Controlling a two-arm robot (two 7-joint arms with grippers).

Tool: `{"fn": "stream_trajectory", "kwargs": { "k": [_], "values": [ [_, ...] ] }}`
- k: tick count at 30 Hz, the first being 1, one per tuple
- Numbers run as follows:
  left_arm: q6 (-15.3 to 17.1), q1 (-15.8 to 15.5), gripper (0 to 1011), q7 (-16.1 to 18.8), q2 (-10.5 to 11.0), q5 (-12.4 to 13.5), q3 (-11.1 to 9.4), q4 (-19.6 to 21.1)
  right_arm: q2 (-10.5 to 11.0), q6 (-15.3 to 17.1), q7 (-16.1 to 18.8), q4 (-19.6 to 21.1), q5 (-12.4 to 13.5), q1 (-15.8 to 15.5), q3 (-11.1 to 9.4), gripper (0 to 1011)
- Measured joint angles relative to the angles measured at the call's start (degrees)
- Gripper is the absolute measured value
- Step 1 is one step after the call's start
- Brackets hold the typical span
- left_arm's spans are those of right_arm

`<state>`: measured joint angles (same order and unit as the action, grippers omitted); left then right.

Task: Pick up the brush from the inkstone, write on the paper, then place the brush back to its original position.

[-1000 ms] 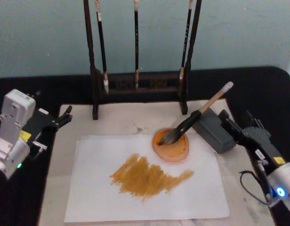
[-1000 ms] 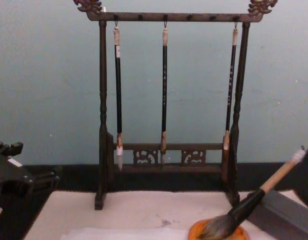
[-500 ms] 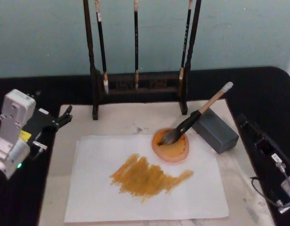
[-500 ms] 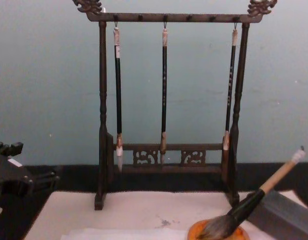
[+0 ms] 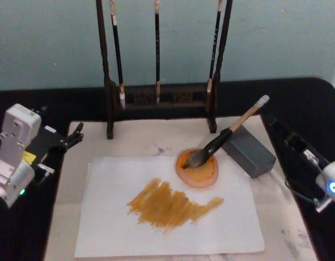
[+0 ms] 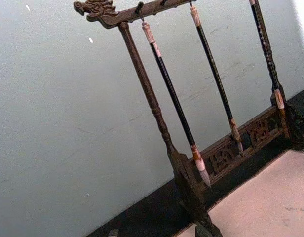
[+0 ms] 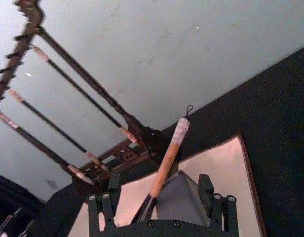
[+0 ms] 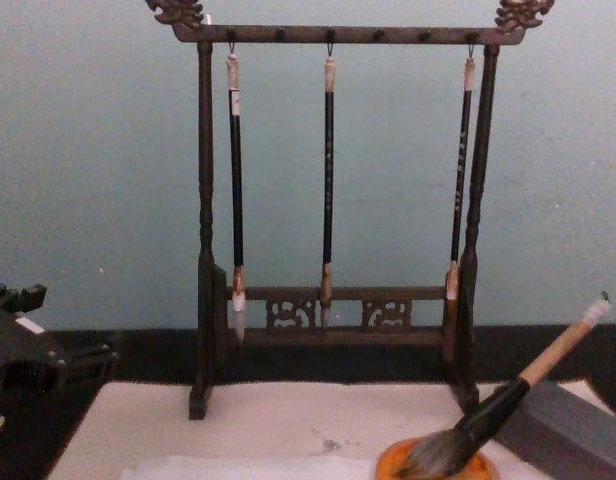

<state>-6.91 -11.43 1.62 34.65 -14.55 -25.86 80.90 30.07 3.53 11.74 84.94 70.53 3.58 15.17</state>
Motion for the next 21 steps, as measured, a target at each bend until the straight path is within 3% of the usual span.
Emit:
{"fn": "stream_trajectory", "kwargs": {
  "k": [10, 21],
  "values": [
    [0.0, 0.0, 1010, 0.0, 0.0, 0.0, 0.0, 0.0, -4.2, 2.8, 0.0, -10.6, -1.6, 10.8, 4.0, 1000],
    [0.0, 0.0, 1010, 0.0, 0.0, 0.0, 0.0, 0.0, -8.1, 2.5, 3.7, -19.6, -2.7, 17.0, 4.7, 1000]
  ]
}}
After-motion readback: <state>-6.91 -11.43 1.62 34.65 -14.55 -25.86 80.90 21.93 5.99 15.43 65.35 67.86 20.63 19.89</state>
